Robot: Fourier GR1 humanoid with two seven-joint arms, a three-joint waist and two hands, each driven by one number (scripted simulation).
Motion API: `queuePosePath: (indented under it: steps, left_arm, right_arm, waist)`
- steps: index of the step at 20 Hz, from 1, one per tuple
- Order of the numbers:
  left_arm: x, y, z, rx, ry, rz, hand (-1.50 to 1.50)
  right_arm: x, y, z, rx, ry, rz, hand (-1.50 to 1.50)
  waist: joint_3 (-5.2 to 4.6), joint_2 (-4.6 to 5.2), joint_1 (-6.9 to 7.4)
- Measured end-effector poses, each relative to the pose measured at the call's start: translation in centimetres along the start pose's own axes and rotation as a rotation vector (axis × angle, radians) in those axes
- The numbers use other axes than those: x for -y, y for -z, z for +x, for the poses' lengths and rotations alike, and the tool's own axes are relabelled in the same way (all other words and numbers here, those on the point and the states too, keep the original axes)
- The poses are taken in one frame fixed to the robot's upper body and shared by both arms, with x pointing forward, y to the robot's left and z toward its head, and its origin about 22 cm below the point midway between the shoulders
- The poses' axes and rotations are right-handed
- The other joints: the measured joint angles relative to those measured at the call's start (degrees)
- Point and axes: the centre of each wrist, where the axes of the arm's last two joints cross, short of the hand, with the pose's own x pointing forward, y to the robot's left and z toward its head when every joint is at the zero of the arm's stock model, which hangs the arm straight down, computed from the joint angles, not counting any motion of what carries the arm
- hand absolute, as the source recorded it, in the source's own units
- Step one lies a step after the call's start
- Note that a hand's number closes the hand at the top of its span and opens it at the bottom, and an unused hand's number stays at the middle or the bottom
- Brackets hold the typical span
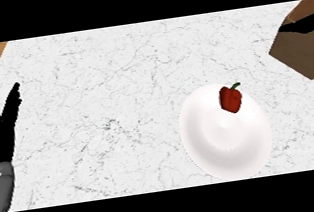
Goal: Pick the cupcake from the plate and place it in the cardboard box
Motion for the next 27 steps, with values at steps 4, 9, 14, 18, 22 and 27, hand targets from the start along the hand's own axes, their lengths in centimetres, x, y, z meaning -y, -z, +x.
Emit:
queuePosePath:
  steps: [4, 9, 14, 18, 22, 27]
  left_arm:
    - [0.0, -0.2, -0.2, -0.007, -0.002, 0.006, 0.00]
    - [-0.2, -0.1, -0.2, -0.008, -0.002, 0.013, 0.00]
    - [0.1, -0.1, 0.0, -0.008, -0.009, 0.015, 0.00]
    - [0.2, -0.1, 0.0, -0.010, -0.007, 0.016, 0.00]
    - [-0.1, -0.4, -0.3, -0.008, -0.004, 0.013, 0.00]
    - [-0.3, -0.7, -0.9, -0.016, -0.005, 0.014, 0.00]
  right_arm:
    - [1.9, -0.6, -0.4, 0.022, 0.117, -0.102, -1.50]
    - [6.1, -2.3, -1.1, 0.044, 0.225, -0.172, -1.50]
    - [10.3, -5.2, -2.6, 0.026, 0.270, -0.229, -1.50]
    - [13.2, -7.9, -3.7, 0.002, 0.267, -0.258, -1.50]
    - [15.9, -11.0, -4.8, -0.018, 0.252, -0.271, -1.50]
    - [18.0, -13.7, -5.5, -0.040, 0.215, -0.253, -1.50]
  waist:
    - [0.01, -0.17, -0.42]
    - [0.04, -0.10, -0.74]
    - [0.14, 0.10, -0.92]
    - [0.22, 0.19, -1.00]
    - [0.33, 0.19, -1.13]
    - [0.46, 0.31, -1.16]
